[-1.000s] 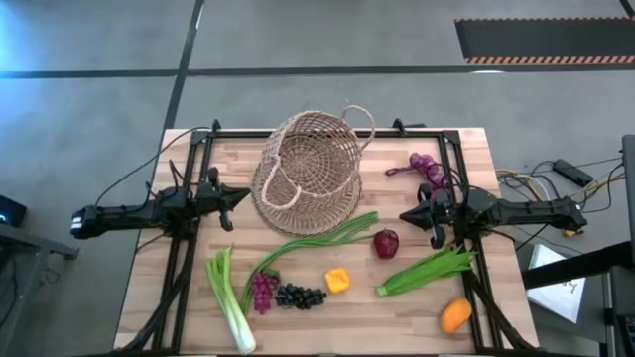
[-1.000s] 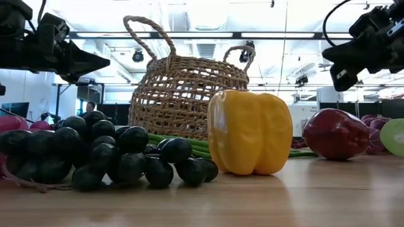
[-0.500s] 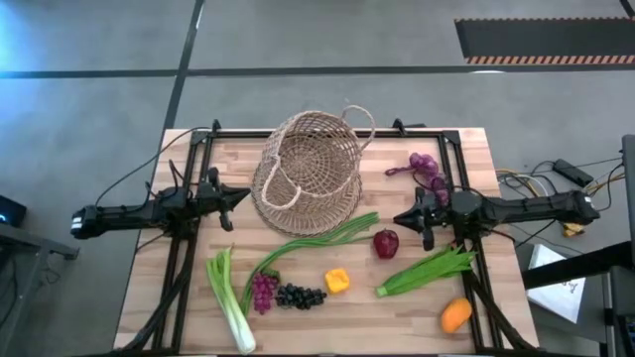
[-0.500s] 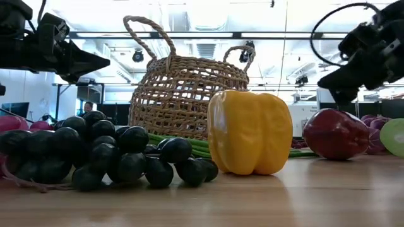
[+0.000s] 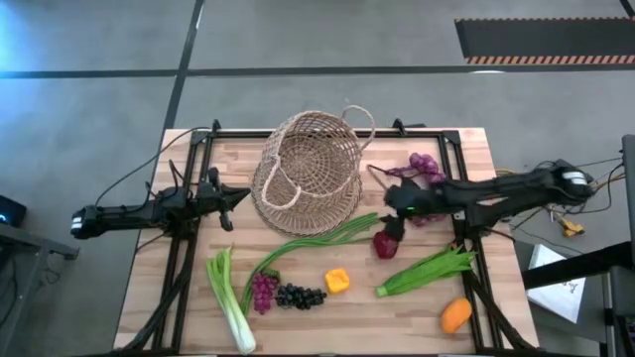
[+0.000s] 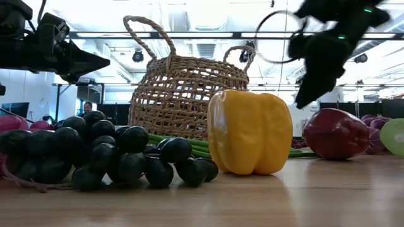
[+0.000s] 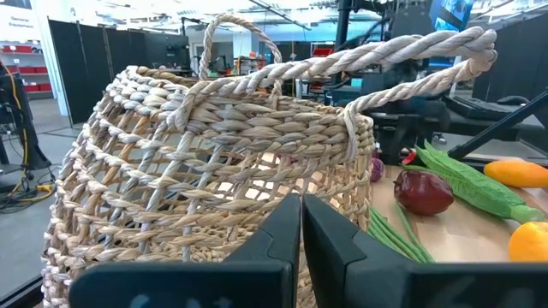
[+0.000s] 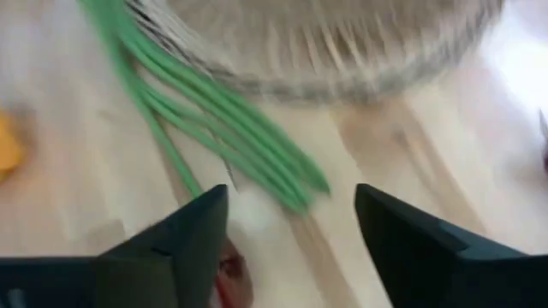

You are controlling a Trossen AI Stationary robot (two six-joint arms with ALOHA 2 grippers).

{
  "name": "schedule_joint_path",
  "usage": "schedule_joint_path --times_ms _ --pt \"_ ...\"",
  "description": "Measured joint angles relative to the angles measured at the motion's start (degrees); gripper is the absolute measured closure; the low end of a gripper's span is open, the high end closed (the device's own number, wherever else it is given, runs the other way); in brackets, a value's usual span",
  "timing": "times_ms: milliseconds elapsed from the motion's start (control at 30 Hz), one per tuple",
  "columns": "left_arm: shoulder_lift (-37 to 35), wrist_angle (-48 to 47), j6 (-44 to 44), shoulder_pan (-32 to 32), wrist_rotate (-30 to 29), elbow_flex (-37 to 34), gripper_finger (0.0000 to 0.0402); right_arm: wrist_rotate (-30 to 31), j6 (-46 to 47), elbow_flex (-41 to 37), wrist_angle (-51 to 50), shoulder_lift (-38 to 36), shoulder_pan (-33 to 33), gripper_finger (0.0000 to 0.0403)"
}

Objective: Build produce basket
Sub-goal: Put the red apple into the brown basket

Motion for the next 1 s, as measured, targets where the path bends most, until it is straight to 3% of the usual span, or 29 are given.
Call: schedule_joint_path --times_ms 200,400,633,833,1000 --pt "0.0 0.0 0.0 0.0 0.0 0.0 0.0402 -0.6 7.2 18.8 -26.1 17.3 0.0 0.0051" --pt "0.0 0.0 0.0 0.0 0.0 0.0 0.0402 -1.8 12.5 29.4 -32.9 23.8 0.7 0.0005" --pt "0.0 0.0 0.0 0.0 0.0 0.0 0.0402 -5.0 30.9 30.3 -33.1 23.7 5.7 0.0003" --pt "0.0 0.0 0.0 0.0 0.0 0.0 0.0402 -4.0 46.9 28.5 -33.0 24.0 11.9 0.0003" --pt "0.0 0.0 0.0 0.0 0.0 0.0 0.0402 -2.7 54.3 27.0 -29.9 25.7 14.0 0.0003"
